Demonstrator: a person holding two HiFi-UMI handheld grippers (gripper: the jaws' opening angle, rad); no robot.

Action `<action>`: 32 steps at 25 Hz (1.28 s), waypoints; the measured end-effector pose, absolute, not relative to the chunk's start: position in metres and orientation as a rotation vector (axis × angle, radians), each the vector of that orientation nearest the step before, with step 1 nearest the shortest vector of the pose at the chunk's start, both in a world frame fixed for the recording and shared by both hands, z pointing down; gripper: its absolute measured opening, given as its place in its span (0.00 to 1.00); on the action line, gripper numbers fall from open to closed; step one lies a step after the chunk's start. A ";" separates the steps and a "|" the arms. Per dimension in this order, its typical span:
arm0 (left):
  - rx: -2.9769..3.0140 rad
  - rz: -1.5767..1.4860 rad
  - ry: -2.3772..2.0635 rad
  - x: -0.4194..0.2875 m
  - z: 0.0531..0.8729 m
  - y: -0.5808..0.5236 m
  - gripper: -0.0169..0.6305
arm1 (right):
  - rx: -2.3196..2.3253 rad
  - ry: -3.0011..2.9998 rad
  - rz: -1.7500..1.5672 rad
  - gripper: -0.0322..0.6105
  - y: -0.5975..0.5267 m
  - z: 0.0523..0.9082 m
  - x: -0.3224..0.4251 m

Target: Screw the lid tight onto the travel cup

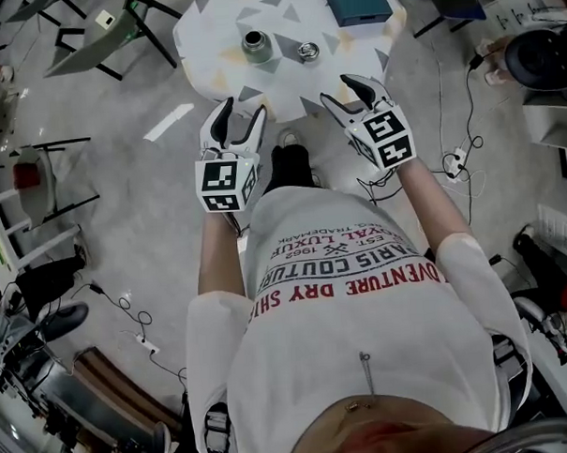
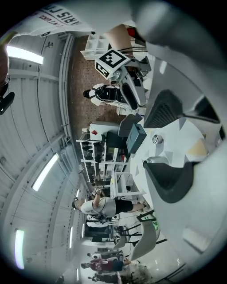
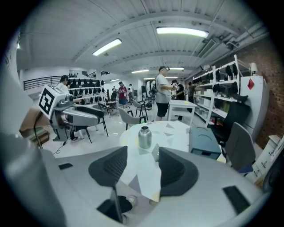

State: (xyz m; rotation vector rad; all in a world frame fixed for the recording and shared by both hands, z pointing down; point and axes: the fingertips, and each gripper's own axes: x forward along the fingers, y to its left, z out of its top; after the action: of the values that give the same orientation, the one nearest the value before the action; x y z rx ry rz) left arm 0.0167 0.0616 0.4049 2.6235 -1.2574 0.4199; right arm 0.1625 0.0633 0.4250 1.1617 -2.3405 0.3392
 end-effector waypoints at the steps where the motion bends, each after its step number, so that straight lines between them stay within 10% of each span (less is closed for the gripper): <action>1: 2.620 0.422 -1.248 0.017 0.410 0.051 0.39 | 1.150 -2.325 0.346 0.35 0.054 0.431 0.163; 32: 2.694 0.623 -0.869 0.057 0.574 -0.116 0.66 | 0.446 -1.910 0.202 0.46 -0.082 0.605 0.154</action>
State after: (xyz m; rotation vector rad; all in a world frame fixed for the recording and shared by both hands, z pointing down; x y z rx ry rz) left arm 0.0573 -0.1156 0.5736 2.6942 -0.8687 0.6231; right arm 0.1536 -0.0823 0.6054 0.4464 -1.9100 0.2016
